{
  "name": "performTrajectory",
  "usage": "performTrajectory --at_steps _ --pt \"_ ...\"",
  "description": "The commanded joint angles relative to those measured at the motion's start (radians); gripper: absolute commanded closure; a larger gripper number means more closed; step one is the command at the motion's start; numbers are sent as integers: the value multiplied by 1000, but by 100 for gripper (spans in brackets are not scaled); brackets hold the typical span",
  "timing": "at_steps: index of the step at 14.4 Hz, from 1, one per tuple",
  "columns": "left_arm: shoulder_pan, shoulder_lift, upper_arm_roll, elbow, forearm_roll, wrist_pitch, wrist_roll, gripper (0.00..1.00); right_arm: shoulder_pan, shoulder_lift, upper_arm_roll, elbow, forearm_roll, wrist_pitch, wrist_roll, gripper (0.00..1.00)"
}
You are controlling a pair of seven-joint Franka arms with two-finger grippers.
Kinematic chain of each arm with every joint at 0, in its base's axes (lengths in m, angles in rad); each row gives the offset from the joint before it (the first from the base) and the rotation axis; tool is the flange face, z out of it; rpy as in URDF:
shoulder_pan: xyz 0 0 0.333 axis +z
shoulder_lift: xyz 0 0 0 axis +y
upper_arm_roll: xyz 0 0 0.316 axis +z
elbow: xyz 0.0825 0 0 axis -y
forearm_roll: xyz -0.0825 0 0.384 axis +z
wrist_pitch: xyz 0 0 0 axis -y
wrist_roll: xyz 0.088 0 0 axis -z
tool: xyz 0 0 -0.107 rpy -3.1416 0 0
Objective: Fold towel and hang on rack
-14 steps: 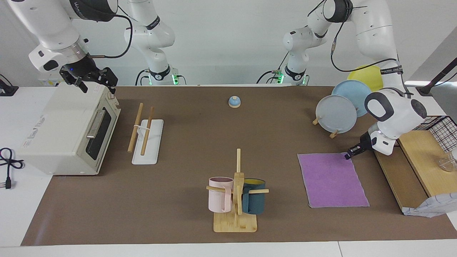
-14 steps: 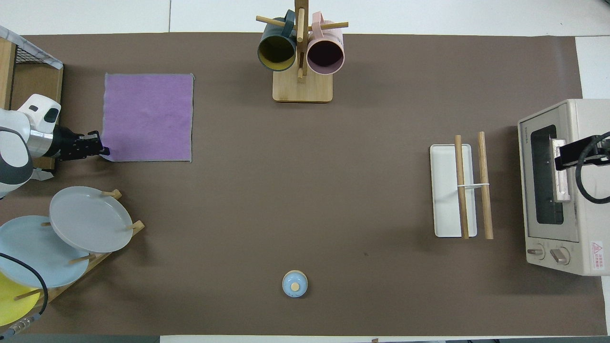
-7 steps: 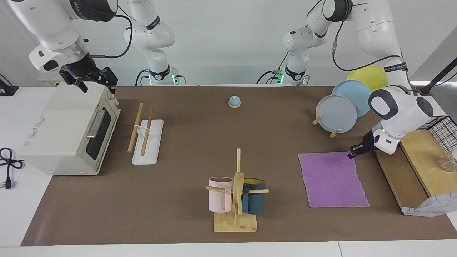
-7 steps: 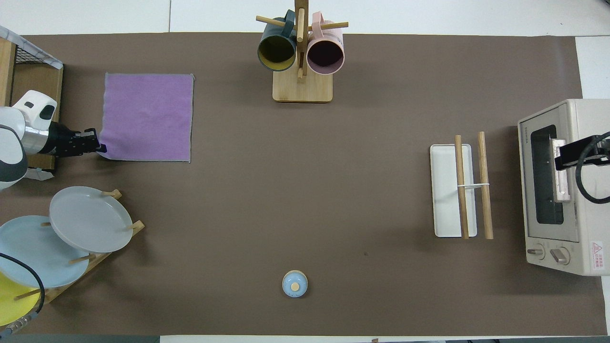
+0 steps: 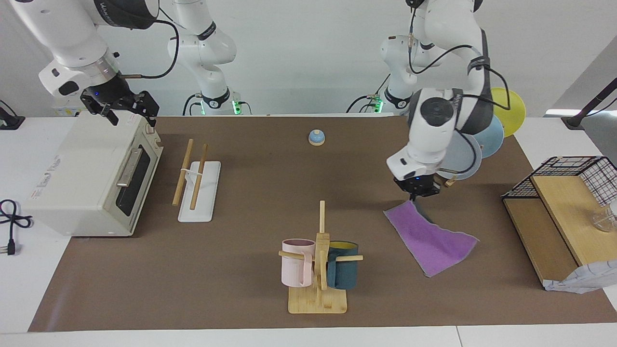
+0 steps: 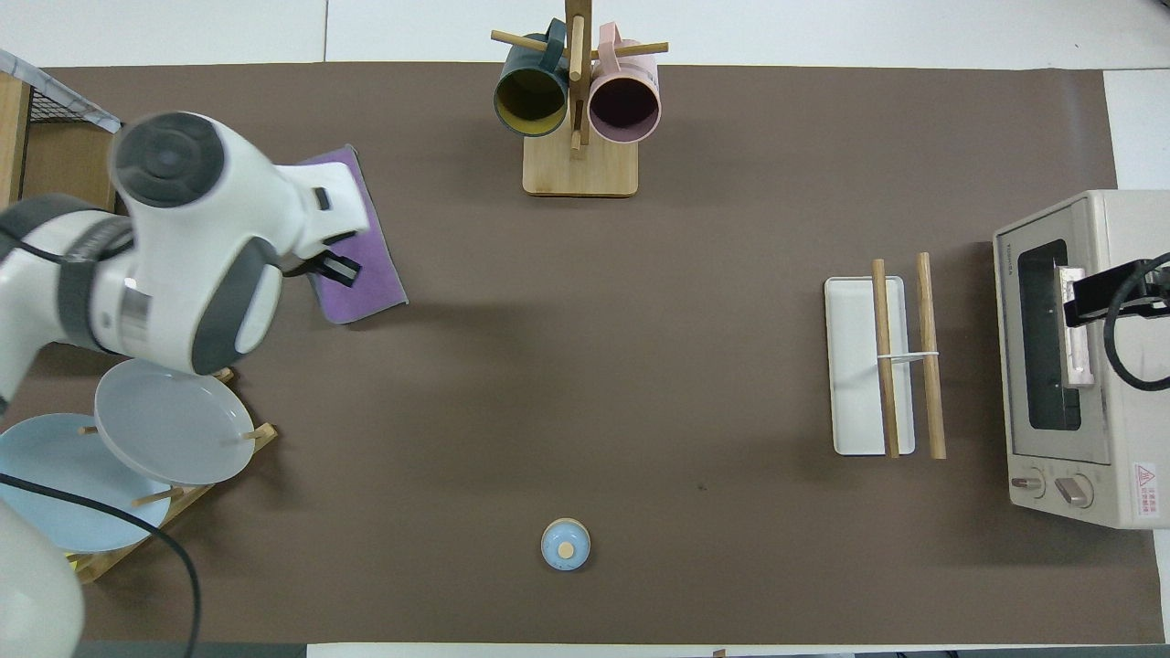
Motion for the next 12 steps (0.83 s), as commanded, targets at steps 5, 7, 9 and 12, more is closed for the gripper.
performTrajectory --at_steps 5,7,9,12 --pt "-12 -28 19 -154 -27 139 -173 100 -11 -23 9 -24 4 9 -16 0" --pt "-9 -34 19 -152 -56 131 -176 0 -11 -23 9 -24 4 9 -16 0" --pt "30 -62 19 -145 -124 108 -161 0 -11 -23 9 -24 4 9 -16 0" --pt "141 -62 22 -128 -362 125 41 0 -11 -23 9 -24 4 9 -16 0"
